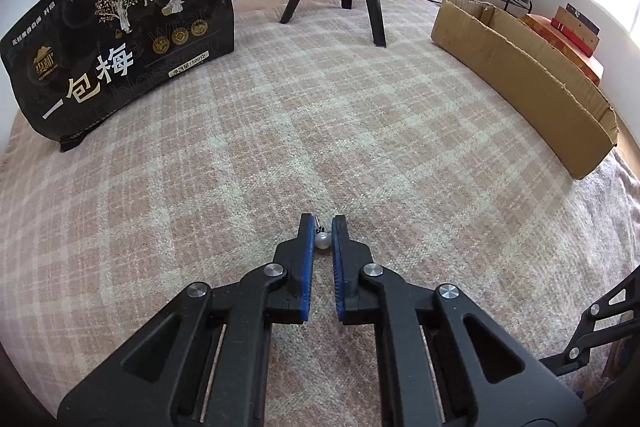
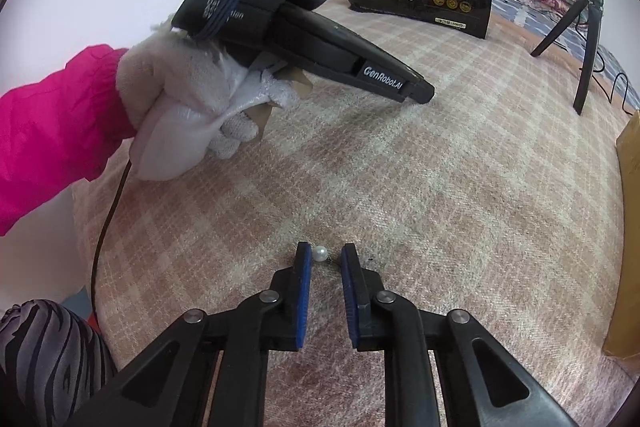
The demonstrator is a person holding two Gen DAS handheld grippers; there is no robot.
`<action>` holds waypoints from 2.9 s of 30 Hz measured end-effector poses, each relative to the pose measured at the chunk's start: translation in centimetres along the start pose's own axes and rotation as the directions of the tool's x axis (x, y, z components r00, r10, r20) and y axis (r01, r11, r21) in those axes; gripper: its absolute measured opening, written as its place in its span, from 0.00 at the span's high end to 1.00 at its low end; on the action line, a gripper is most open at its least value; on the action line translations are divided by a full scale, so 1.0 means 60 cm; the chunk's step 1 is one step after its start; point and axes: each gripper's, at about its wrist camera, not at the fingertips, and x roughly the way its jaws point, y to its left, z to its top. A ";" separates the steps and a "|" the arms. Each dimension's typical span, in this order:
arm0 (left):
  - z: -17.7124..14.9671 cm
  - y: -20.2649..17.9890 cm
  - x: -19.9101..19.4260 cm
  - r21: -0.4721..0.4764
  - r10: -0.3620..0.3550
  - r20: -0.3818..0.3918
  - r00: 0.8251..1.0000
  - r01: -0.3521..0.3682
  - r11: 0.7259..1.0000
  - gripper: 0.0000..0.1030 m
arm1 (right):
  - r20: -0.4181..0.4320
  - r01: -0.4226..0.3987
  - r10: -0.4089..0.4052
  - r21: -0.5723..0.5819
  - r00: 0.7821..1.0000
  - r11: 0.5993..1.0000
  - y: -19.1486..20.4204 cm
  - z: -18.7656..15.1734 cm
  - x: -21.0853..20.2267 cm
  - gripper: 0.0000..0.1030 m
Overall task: Organize jewelry
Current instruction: 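Grasp the pearl earring with the left tool while the right tool grasps another earring, then carry both earrings into the box and open both tools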
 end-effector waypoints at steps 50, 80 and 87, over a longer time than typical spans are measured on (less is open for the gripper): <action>0.100 -0.162 -0.124 -0.013 -0.100 0.174 0.980 0.104 0.995 0.94 | 0.190 0.222 -0.281 0.281 0.941 0.934 -0.208 -0.049 -0.281 0.92; 0.199 -0.322 -0.041 0.067 -0.201 0.176 0.964 0.191 0.979 0.94 | 0.191 0.282 -0.398 0.445 0.897 0.850 -0.457 -0.002 -0.312 0.92; 0.209 -0.335 -0.021 0.068 -0.206 0.164 0.965 0.197 0.978 0.94 | 0.173 0.287 -0.404 0.465 0.898 0.837 -0.499 0.011 -0.292 0.92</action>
